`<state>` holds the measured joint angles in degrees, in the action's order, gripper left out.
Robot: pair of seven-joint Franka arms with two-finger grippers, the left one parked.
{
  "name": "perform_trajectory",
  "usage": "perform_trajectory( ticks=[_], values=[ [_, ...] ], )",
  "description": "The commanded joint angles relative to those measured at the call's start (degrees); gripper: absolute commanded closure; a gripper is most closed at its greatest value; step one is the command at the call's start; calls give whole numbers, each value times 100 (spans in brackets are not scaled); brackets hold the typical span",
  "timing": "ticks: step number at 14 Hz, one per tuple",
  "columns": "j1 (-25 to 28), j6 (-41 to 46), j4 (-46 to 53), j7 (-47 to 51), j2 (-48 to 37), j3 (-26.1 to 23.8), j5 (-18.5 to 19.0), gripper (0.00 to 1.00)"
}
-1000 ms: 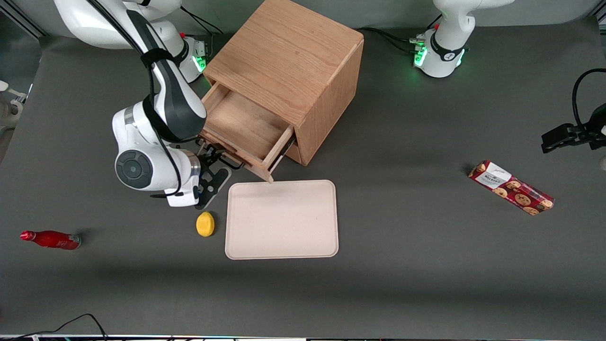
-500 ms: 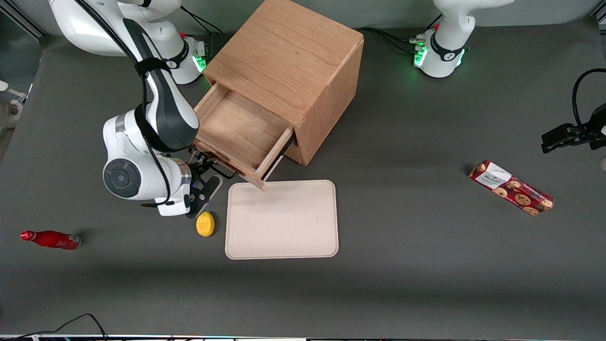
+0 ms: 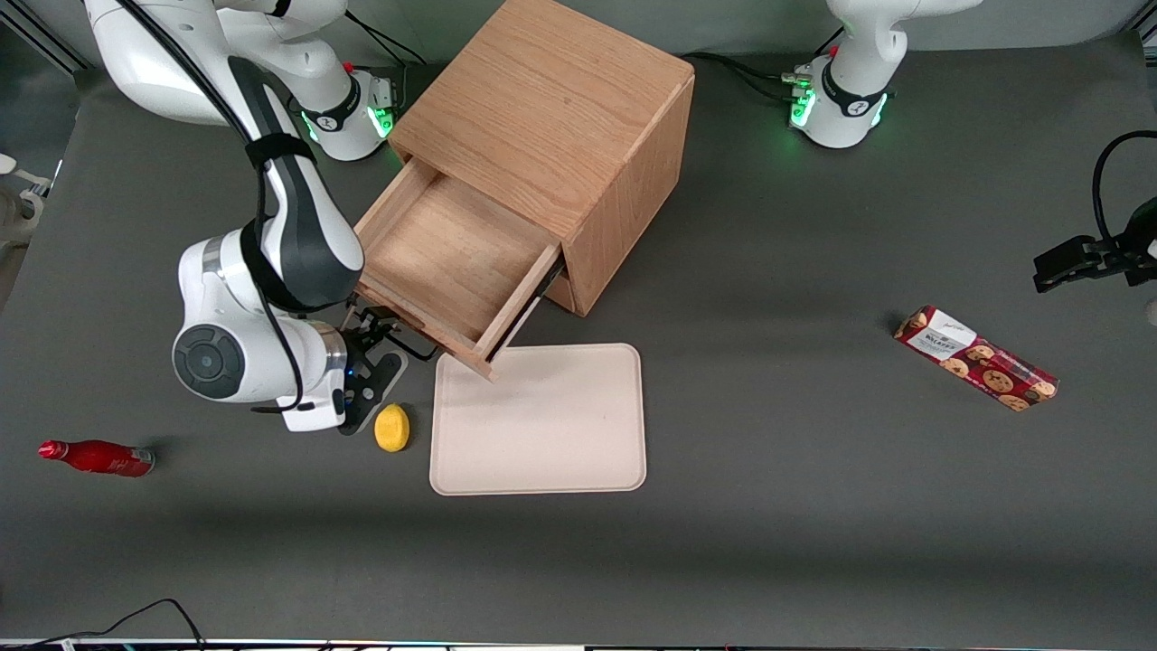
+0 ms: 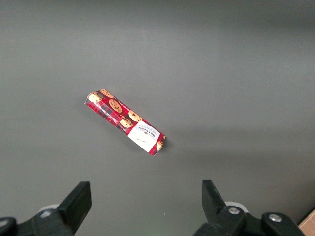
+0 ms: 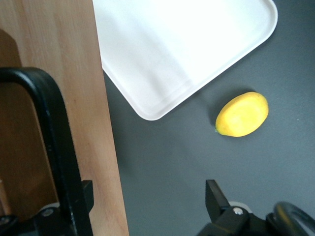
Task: Open upper drawer
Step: 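Pull the handle outward with the right gripper, sliding the drawer open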
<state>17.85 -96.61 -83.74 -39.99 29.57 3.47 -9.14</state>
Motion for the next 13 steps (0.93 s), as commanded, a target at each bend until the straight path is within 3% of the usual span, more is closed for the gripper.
perform_trajectory(
  ticks=[1,13],
  values=[
    [-27,45,227,-176,145,65,71,0],
    [-36,45,525,-439,356,189,80,0]
  ],
)
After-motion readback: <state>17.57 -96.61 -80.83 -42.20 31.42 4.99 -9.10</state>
